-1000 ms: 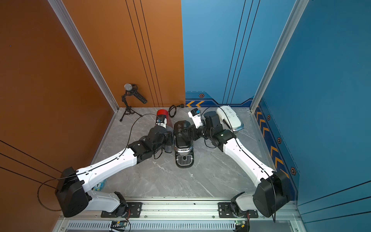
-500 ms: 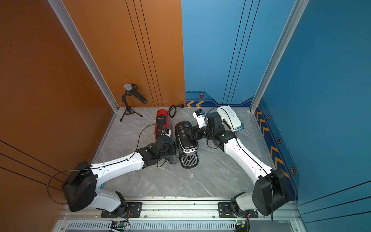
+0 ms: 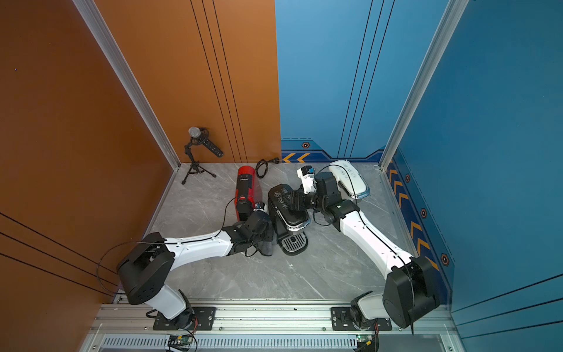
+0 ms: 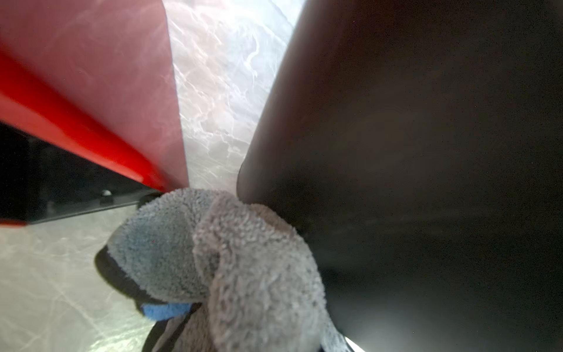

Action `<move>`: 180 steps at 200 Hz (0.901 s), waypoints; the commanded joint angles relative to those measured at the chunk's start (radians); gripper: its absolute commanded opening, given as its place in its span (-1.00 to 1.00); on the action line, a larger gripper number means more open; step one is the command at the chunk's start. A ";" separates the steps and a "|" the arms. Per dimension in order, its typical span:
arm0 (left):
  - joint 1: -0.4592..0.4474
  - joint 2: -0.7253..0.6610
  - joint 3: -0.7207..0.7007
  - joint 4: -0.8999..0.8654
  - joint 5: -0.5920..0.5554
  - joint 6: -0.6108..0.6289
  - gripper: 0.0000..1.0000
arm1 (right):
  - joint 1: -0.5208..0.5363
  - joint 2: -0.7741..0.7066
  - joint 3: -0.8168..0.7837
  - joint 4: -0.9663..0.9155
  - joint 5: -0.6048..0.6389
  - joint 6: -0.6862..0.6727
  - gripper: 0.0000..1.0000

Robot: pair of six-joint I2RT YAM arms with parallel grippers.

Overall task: Wipe the surface of a coffee machine
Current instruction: Wipe the dirt from the surface of the coffee machine.

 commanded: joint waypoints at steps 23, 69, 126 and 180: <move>0.001 -0.028 0.037 0.085 0.071 0.024 -1.00 | 0.000 -0.077 -0.077 -0.023 0.097 0.105 0.46; 0.028 -0.091 -0.010 0.086 0.070 0.019 -1.00 | 0.025 -0.125 -0.076 -0.068 0.161 0.108 0.46; 0.019 -0.171 -0.009 0.086 0.068 -0.031 -1.00 | 0.017 -0.149 -0.071 -0.088 0.182 0.101 0.46; -0.010 -0.212 -0.021 0.104 0.018 -0.052 -1.00 | 0.010 -0.148 -0.083 -0.090 0.166 0.099 0.46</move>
